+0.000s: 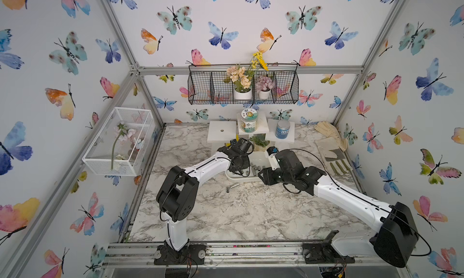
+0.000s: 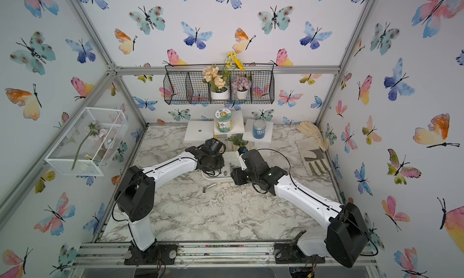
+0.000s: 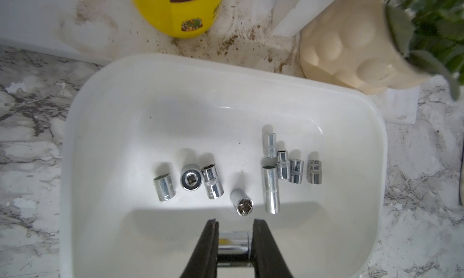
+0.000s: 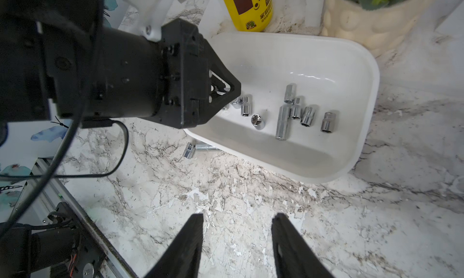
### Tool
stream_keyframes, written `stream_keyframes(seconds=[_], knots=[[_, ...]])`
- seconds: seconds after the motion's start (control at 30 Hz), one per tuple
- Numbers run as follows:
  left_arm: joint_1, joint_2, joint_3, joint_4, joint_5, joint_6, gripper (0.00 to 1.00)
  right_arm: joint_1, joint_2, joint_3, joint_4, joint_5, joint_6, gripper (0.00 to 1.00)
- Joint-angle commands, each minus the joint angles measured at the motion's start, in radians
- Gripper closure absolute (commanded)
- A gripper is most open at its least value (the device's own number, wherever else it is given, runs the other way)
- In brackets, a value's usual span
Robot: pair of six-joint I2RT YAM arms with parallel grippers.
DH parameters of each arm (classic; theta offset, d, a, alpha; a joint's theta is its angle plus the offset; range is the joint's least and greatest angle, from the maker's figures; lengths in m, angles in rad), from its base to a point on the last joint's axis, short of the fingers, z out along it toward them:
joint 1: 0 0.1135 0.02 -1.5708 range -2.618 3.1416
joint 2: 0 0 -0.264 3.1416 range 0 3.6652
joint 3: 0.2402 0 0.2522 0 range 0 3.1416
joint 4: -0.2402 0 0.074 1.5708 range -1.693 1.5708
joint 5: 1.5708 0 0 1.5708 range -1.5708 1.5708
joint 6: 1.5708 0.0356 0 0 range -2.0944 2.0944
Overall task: Put the socket on the desktop into the storage box
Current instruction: Place the socket head in the storage box, then pick up the socket head from the center of the board.
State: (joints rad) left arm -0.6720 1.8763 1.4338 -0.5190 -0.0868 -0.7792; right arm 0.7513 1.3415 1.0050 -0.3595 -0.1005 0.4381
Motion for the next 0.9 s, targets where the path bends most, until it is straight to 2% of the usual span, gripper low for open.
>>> stream_keyframes(seconds=[0.0, 0.47, 0.87], knots=[[-0.006, 0.041, 0.035, -0.016, 0.005, 0.027, 0.80, -0.007, -0.009, -0.016, -0.015, 0.028, 0.014, 0.50], [-0.006, 0.186, 0.121, -0.022, -0.005, 0.065, 0.80, -0.013, -0.002, -0.019, -0.021, 0.043, 0.029, 0.50], [-0.006, 0.244, 0.153, -0.013, -0.019, 0.083, 0.78, -0.015, 0.001, -0.017, -0.028, 0.059, 0.040, 0.51]])
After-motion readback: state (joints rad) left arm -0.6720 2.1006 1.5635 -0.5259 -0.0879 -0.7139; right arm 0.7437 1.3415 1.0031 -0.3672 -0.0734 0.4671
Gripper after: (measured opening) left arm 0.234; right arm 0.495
